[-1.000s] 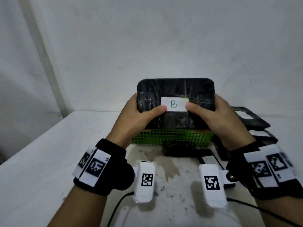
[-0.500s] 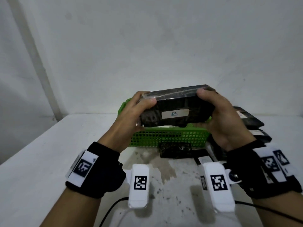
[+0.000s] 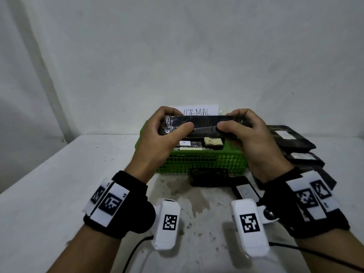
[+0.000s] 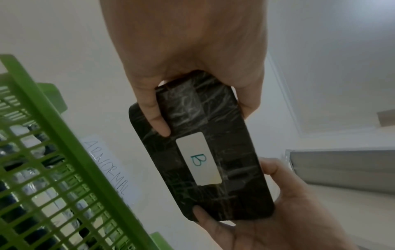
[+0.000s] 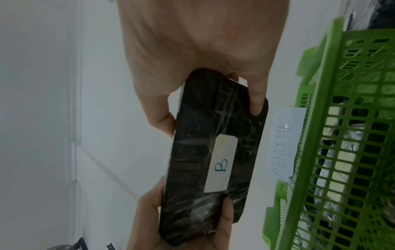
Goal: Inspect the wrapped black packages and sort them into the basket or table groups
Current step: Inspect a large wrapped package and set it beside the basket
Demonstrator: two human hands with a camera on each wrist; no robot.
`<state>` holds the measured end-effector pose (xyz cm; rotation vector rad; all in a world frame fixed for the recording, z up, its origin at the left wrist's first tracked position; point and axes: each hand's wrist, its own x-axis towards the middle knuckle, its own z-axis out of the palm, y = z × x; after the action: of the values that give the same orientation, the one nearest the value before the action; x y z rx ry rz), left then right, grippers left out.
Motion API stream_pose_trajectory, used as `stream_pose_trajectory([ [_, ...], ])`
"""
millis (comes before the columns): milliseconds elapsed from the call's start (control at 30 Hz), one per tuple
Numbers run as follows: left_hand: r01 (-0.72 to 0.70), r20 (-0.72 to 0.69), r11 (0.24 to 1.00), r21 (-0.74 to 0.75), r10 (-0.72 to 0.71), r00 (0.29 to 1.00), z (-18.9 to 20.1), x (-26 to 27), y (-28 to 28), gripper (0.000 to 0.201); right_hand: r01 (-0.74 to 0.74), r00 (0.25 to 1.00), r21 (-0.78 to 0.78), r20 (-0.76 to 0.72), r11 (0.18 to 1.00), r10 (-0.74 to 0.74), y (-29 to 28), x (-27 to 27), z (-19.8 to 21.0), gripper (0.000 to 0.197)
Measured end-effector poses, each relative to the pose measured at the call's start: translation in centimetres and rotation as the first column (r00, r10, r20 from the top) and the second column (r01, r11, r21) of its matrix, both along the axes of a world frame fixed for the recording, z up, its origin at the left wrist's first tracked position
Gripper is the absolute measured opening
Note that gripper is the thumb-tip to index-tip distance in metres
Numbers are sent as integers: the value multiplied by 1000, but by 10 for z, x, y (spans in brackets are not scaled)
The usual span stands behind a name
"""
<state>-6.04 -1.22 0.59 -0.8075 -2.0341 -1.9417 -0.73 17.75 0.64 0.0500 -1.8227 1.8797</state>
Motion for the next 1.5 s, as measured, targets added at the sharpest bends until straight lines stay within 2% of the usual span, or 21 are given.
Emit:
stream_pose_trajectory([
  [100, -41, -19, 998, -41, 40, 999, -3, -1, 2, 39, 103, 995, 62, -19, 993, -102, -7, -1, -5, 38],
  [167, -64, -72, 995, -79, 58, 996, -7, 0, 4, 35, 181, 981, 132, -100, 975, -168, -12, 0, -8, 31],
  [233, -69, -109, 993, -93, 59, 992, -9, -1, 4, 34, 191, 975, 163, -144, 968, -168, -15, 1, -8, 25],
  [300, -30, -85, 997, -65, 24, 996, -7, -5, -2, 34, 101, 992, 93, -91, 991, -93, -11, 1, -4, 26],
  [400, 113, -63, 993, 34, -110, 992, -4, -11, -15, 34, 9, 998, -105, 65, 994, -2, 3, 4, 7, 18],
  [500, 173, -80, 985, 9, -172, 982, -6, -13, -22, 47, -92, 968, -182, 212, 979, 130, 13, 6, 9, 32],
  [567, 175, -53, 984, -27, -176, 983, -7, -14, -21, 62, -114, 969, -211, 193, 971, 156, 16, 5, 9, 31],
  [633, 169, 43, 985, 25, -170, 985, -7, -16, -16, 77, -81, 981, -224, 152, 971, 117, 18, 3, 8, 45],
  [700, 115, 192, 991, 71, -127, 973, -5, -15, -12, 83, -104, 983, -195, 128, 975, 130, 17, 1, 7, 53],
  [767, 103, 313, 993, 62, -117, 942, -3, -14, -11, 65, -137, 976, -125, 155, 983, 155, 15, 1, 5, 52],
  [867, 117, 302, 993, 2, -112, 947, -6, -13, -11, 46, -67, 985, -42, 157, 997, 73, 10, 1, 2, 42],
  [967, 62, 251, 998, -17, -56, 966, -8, -13, -7, 44, 57, 995, 34, 83, 998, -60, 8, -1, 0, 35],
  [1067, 21, 227, 1000, -10, -18, 974, -11, -13, -4, 44, 73, 996, 39, 53, 997, -75, 7, -3, -2, 29],
  [1167, 50, 232, 999, 3, -49, 971, -13, -14, -5, 45, 78, 996, 81, 45, 994, -82, 10, 0, -3, 41],
  [1300, 129, 266, 991, -34, -115, 957, -9, -13, -9, 54, 108, 989, 233, 71, 966, -127, 14, 7, -2, 56],
  [1333, 149, 287, 989, -10, -140, 948, -8, -11, -8, 59, 69, 990, 225, 107, 972, -95, 14, 8, -1, 60],
  [1400, 152, 305, 987, 55, -161, 938, -7, -10, -7, 66, -40, 985, 113, 174, 993, 20, 12, 10, 3, 65],
  [1500, 156, 312, 986, 66, -169, 935, -7, -10, -7, 63, -32, 990, -8, 137, 999, 33, 8, 8, 6, 49],
])
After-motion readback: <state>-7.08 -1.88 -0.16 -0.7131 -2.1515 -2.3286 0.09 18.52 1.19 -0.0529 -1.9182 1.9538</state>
